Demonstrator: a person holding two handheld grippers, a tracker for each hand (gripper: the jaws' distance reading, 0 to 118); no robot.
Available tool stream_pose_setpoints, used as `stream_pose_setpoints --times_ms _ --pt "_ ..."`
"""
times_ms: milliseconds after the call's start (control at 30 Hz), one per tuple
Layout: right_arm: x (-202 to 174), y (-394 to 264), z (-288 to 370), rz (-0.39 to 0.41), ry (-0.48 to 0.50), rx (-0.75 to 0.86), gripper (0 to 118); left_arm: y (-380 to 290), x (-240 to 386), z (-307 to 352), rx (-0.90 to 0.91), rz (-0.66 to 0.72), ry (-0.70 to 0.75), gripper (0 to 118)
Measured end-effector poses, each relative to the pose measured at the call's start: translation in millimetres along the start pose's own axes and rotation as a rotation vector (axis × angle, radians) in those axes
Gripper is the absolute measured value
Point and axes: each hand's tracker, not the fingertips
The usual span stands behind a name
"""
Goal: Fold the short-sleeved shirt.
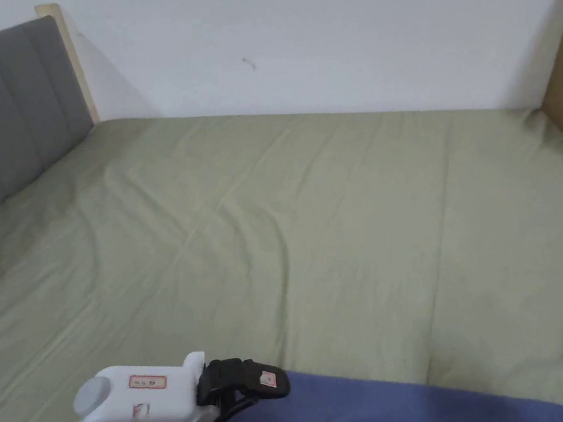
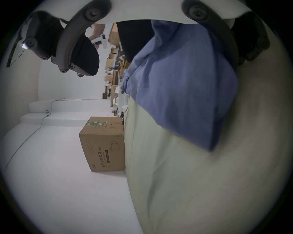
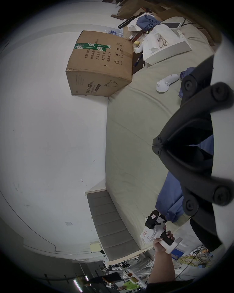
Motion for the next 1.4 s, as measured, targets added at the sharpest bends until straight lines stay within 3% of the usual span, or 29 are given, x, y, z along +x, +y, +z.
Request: stream_pose_setpoints --times_ms 67,100,167,200,267,400,567,733,833,1067,1167,1200,1233,1300,1333,1400 --pt "0 0 0 -0.018 0.003 -0.011 0 -3 7 -1 0.016 -0.048 0.057 115" --pt "-1 -1 0 -0.025 0.006 -0.014 0 -5 11 2 0.027 -0.068 0.087 104" --pt "0 -2 0 -0.033 0.008 -0.019 0 -8 16 8 0.063 -0.11 0.22 4" --pt "-1 -2 0 -0.035 0.008 -0.021 0 -12 18 11 0.077 -0.132 0.341 4" --pt "-2 -3 0 -0.039 0.011 -0.026 0 -10 23 16 0.047 -0.13 0.255 4" --pt "-3 -1 1 -0.041 0.024 -0.033 0 -13 72 28 0.102 -0.336 0.409 4" --pt "0 0 3 -0.063 0.045 -0.018 0 -10 125 65 0.252 -0.486 0.794 4" --pt "4 -5 4 -0.103 0.068 -0.009 0 -8 139 71 0.24 -0.436 1.042 4" --pt "9 -9 7 -0.103 0.072 -0.006 0 -17 152 42 0.171 -0.509 1.098 4" --pt "30 -21 13 -0.133 0.067 -0.013 0 -40 184 -84 0.015 -0.486 0.732 5" --pt "37 -22 16 -0.152 0.055 -0.021 0 -47 187 -146 -0.099 -0.477 0.657 6" --pt "40 -23 16 -0.159 0.049 -0.023 0 -49 187 -162 -0.134 -0.471 0.646 10" --pt "42 -24 16 -0.169 0.045 -0.025 0 -51 187 -177 -0.162 -0.469 0.613 36" --pt "48 -26 16 -0.189 0.044 -0.03 0 -56 185 -197 -0.209 -0.482 0.576 104" --pt "50 -27 16 -0.197 0.041 -0.032 0 -57 185 -201 -0.226 -0.481 0.564 118" --pt "53 -29 15 -0.208 0.039 -0.035 0 -60 195 -194 -0.176 -0.495 0.569 114"
